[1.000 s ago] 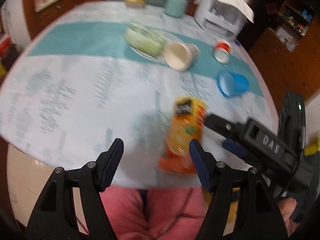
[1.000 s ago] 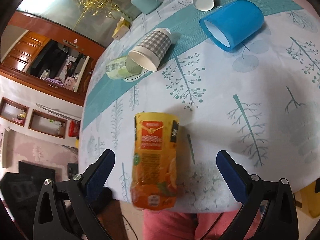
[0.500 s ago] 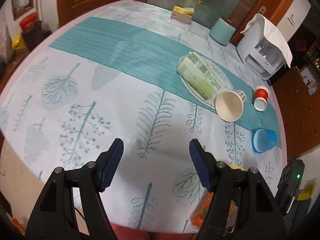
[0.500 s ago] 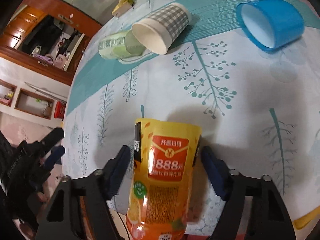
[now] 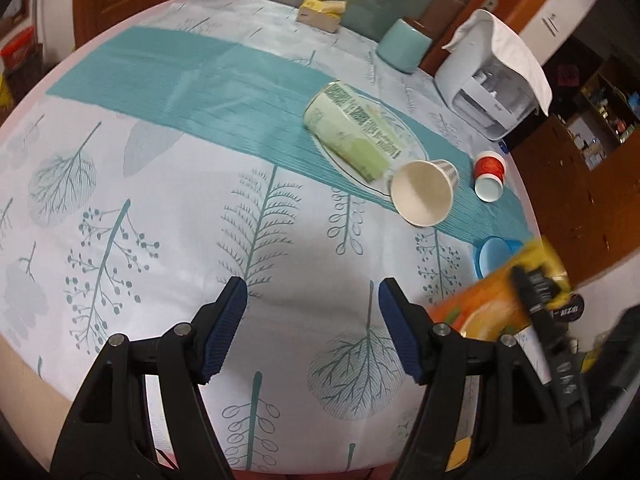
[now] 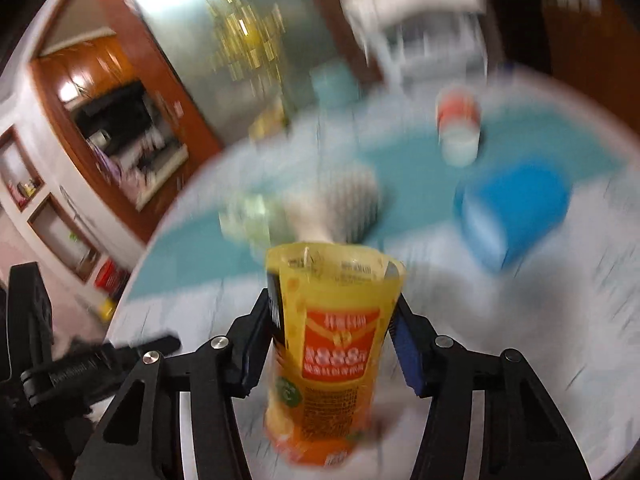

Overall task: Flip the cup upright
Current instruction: 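Grasp the orange cup with the right gripper and rotate it upright, then lower the upright orange cup onto the table with the right gripper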

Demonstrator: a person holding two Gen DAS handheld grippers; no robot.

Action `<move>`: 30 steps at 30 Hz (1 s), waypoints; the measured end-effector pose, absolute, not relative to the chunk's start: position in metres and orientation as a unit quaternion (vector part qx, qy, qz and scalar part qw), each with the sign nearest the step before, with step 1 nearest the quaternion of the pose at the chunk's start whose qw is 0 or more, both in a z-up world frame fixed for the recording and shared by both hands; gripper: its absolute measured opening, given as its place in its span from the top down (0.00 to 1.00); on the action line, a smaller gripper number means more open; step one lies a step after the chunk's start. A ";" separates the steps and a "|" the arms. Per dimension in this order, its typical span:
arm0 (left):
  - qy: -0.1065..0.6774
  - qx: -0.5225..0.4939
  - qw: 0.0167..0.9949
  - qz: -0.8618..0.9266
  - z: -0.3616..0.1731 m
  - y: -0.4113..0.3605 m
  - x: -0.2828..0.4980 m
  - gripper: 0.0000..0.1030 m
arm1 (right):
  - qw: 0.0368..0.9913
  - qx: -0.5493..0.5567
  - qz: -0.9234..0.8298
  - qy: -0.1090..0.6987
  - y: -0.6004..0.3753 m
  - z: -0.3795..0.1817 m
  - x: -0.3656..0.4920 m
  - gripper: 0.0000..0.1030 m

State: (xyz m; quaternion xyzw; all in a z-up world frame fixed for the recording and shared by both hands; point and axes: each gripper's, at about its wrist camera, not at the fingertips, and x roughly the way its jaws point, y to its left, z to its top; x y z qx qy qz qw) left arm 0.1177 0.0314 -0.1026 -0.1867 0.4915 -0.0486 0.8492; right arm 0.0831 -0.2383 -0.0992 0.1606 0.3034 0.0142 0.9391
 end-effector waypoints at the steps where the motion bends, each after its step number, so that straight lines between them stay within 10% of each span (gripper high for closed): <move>1: 0.491 -0.190 0.849 -0.051 -0.101 0.032 0.116 0.36 | 0.948 0.150 0.011 0.279 -0.239 -0.093 0.076 0.48; 6: 0.496 -0.221 0.839 -0.039 -0.104 0.043 0.113 0.36 | 0.982 0.054 -0.017 0.179 -0.223 -0.079 0.045 0.48; 30: 0.494 -0.217 0.842 -0.021 -0.105 0.055 0.106 0.36 | 0.974 -0.015 0.043 0.222 -0.157 -0.106 0.026 0.48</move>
